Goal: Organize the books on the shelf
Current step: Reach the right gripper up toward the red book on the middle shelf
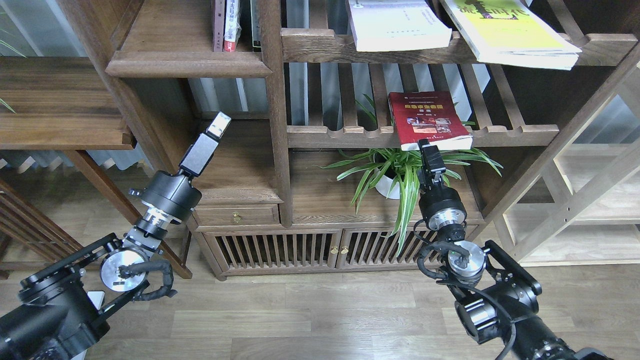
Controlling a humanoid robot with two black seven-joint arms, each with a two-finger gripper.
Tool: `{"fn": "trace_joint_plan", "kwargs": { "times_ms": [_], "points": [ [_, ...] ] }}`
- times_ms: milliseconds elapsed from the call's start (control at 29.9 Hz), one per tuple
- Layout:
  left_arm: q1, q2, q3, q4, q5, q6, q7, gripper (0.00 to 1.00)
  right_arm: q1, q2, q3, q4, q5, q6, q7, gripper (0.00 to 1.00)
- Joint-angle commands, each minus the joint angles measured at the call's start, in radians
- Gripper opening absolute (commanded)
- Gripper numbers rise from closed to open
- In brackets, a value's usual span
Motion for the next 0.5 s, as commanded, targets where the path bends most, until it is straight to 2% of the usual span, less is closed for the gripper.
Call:
{"fn": "trace_joint_plan", "kwargs": {
  "times_ms": [0,334,468],
  "points": [
    [0.010,0.002,-0.003,0.000,0.000,0.000,0.000,0.99,0.037,0.001,0.002,-0.024,0.029,-0.034,-0.015,1.00],
    [0.020,0.002,-0.004,0.000,0.000,0.000,0.000,0.99,0.109,-0.001,0.017,-0.093,0.040,-0.037,-0.017,0.99],
    [0.024,0.000,-0.004,0.000,0.000,0.000,0.000,0.99,0.131,-0.004,0.024,-0.128,0.039,-0.037,-0.017,0.95]
  ]
}}
